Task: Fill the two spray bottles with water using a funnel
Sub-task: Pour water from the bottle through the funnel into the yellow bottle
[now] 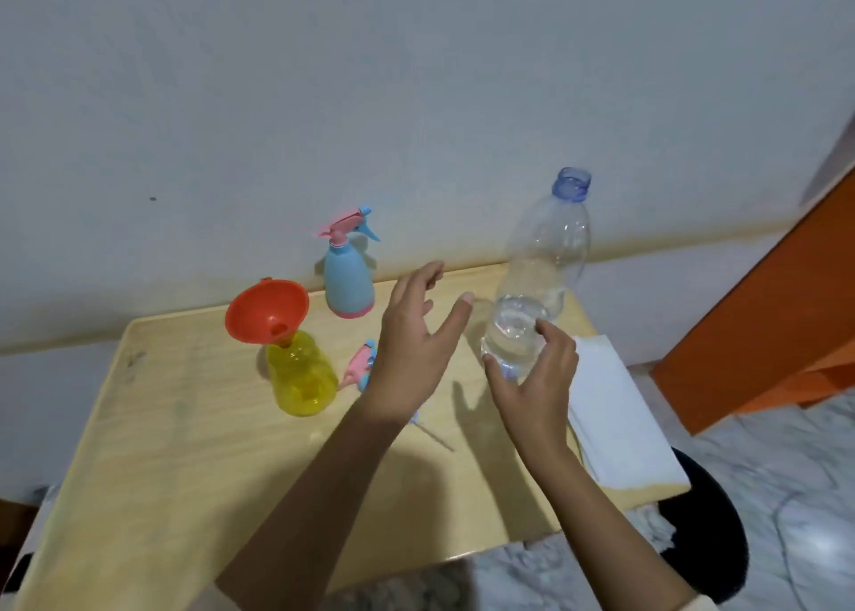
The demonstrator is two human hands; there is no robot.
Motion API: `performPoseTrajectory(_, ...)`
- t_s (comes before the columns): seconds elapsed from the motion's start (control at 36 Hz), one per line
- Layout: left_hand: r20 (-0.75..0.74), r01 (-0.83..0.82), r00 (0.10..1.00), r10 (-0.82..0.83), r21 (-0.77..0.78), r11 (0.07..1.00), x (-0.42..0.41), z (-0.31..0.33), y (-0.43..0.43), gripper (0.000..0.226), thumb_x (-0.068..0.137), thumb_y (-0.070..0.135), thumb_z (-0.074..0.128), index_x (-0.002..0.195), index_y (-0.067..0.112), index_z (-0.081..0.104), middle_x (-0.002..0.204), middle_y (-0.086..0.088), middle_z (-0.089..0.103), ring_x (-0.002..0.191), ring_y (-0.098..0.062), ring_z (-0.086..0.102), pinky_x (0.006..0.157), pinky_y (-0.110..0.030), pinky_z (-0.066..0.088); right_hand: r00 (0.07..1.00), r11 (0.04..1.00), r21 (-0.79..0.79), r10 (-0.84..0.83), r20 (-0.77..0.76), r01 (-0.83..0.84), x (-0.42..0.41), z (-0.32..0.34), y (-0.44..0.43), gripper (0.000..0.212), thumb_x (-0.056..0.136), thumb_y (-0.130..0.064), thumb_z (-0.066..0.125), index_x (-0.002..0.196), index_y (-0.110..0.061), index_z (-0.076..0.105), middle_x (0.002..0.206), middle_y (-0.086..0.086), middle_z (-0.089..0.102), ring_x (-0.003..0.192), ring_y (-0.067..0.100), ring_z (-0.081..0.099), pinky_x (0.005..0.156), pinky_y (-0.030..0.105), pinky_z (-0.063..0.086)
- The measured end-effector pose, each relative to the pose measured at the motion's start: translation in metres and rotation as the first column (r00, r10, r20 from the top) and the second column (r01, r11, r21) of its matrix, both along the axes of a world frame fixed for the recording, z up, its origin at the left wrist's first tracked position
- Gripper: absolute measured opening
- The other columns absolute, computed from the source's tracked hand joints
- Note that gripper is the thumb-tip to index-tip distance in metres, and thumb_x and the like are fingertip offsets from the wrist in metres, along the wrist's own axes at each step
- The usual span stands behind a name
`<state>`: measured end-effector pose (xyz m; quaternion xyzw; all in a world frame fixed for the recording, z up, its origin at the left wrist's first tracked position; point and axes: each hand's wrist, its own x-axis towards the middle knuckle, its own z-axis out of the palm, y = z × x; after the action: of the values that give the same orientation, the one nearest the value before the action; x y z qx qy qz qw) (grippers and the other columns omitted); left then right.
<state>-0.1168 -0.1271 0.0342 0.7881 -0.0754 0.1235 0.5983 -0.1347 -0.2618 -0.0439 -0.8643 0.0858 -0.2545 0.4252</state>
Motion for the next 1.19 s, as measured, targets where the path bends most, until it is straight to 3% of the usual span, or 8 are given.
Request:
performPoseTrajectory(0.17,-0.111,0.153,0.984,-0.138,0.135,0.979,0.036,0.015,-0.066,0.083,0.084,0.042,0.066,0.149,0.028,0.016,0.148,0.006,0.027,0.135,-0.005,0.028,0.098,-0.018,0.028,0.974,0.985,0.160,0.095,-0.207,-0.062,0.036,-0.011,-0.050,0.100,0.067,-0.041,0.081,0.142,-0.009,0.024,0.144,0.005,0.031,0.133,0.017,0.032,0.098,0.024,0.033)
performPoseTrajectory(0.31,-0.151,0.129,0.983,-0.107,0.146,0.981,0.048,0.002,-0.097,0.109,0.074,0.043,0.076,0.149,0.037,-0.002,0.150,0.001,0.026,0.136,-0.010,0.031,0.094,-0.020,0.030,0.921,0.940,0.275,0.279,-0.270,-0.204,0.066,-0.014,-0.063,0.107,0.058,-0.047,0.081,0.141,-0.030,0.015,0.136,-0.009,0.045,0.123,0.011,0.048,0.091,0.030,0.047)
performPoseTrajectory(0.44,-0.126,0.057,0.991,-0.049,0.066,0.996,0.051,-0.008,-0.093,0.101,0.076,0.034,0.078,0.146,0.046,0.007,0.133,-0.005,0.044,0.126,-0.018,0.045,0.101,-0.037,0.045,0.942,0.958,0.217,0.239,-0.236,-0.189,0.070,-0.010,-0.063,0.093,0.062,-0.042,0.081,0.135,-0.031,0.025,0.126,-0.018,0.049,0.110,0.010,0.054,0.079,0.029,0.044)
performPoseTrajectory(0.61,-0.155,-0.009,0.988,0.005,-0.025,1.000,0.042,-0.012,-0.059,0.094,0.083,0.032,0.070,0.148,0.041,0.002,0.129,-0.006,0.046,0.114,-0.015,0.051,0.088,-0.020,0.043,0.949,0.971,0.095,0.237,-0.208,-0.222,0.060,-0.005,-0.045,0.093,0.054,-0.050,0.083,0.131,-0.034,0.033,0.119,-0.010,0.049,0.106,0.010,0.052,0.082,0.032,0.049)
performPoseTrajectory(0.69,-0.155,-0.099,0.985,0.078,-0.129,0.987,0.031,-0.015,-0.037,0.087,0.088,0.036,0.063,0.147,0.041,-0.001,0.129,-0.008,0.049,0.110,-0.008,0.054,0.097,-0.030,0.044,0.931,0.940,0.096,0.338,-0.135,-0.327,0.050,-0.001,-0.031,0.091,0.057,-0.036,0.085,0.133,-0.028,0.035,0.110,-0.004,0.041,0.097,0.009,0.049,0.078,0.025,0.047)
performPoseTrajectory(0.92,-0.181,-0.271,0.957,0.226,-0.284,0.920,-0.002,-0.019,0.001,0.073,0.066,0.067,0.059,0.109,0.086,0.004,0.128,-0.012,0.055,0.108,-0.022,0.063,0.100,-0.048,0.046,0.802,0.810,-0.118,0.528,-0.279,-0.574,0.035,0.032,-0.006,0.096,0.057,-0.037,0.079,0.139,-0.034,0.028,0.118,-0.002,0.035,0.096,0.021,0.055,0.073,0.036,0.052)
performPoseTrajectory(1.06,-0.213,-0.302,0.951,0.223,-0.495,0.815,-0.014,-0.029,0.014,0.073,0.096,0.029,0.053,0.141,0.054,0.001,0.113,-0.003,0.062,0.093,-0.015,0.066,0.072,-0.025,0.055,0.758,0.737,-0.231,0.537,-0.371,-0.635,0.025,0.042,0.006,0.099,0.057,-0.039,0.075,0.141,-0.038,0.023,0.130,-0.004,0.039,0.109,0.022,0.051,0.079,0.035,0.049)
performPoseTrajectory(1.19,-0.281,-0.366,0.928,0.243,-0.575,0.732,-0.028,-0.031,0.015,0.070,0.096,0.029,0.050,0.143,0.052,0.004,0.118,-0.014,0.058,0.095,-0.025,0.065,0.090,-0.043,0.050,0.754,0.689,-0.338,0.481,-0.447,-0.641,0.017,0.054,0.008,0.101,0.058,-0.039,0.076,0.142,-0.039,0.021,0.130,-0.004,0.037,0.114,0.023,0.044,0.090,0.039,0.037)
